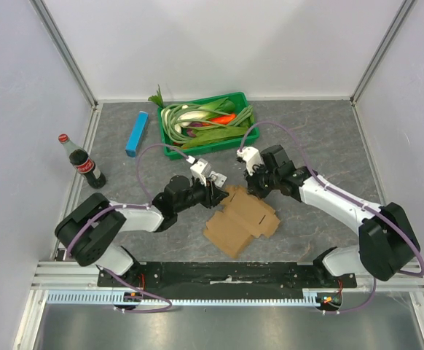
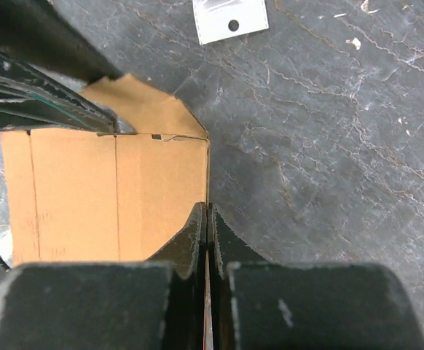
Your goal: Fold the paper box
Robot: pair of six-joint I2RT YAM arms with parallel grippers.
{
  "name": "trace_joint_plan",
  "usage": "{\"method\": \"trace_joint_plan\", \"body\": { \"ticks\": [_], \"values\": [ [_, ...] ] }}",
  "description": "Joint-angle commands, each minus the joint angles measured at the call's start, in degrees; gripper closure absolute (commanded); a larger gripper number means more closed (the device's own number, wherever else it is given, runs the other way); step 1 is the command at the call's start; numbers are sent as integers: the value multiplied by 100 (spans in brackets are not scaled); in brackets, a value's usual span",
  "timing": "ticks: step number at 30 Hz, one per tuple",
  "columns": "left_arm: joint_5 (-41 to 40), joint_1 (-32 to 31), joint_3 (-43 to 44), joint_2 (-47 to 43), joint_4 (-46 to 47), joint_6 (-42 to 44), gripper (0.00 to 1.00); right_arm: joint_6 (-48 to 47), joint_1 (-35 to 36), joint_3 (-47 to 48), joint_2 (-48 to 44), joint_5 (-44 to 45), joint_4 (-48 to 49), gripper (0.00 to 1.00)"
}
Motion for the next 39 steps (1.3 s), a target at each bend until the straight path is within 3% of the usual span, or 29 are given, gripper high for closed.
{"method": "trace_joint_plan", "body": {
  "ticks": [1, 5, 11, 18, 30, 39],
  "values": [
    [-441, 3, 292, -800, -965, -207, 53, -256, 452, -132, -378, 1158, 333, 100],
    [-758, -15, -148, -1643, -939, -349, 44, -642, 1066, -159, -510, 2336, 421, 100],
    [-593, -15, -192, -1761, -940, -16, 60, -1153, 1788, -264, -467, 3612, 781, 100],
    [-469, -76, -359, -821, 589, 11, 59, -1277, 1850, -475, -361, 3147, 1291, 100],
    [-522, -243, 27, -372, 484, 274, 50, -1180, 1850, -256, -220, 2769, 1063, 100],
    [-1022, -384, 326, -205, 133, 502, 60, -1145, 1850, -185, -317, 2698, 1010, 100]
  ]
}}
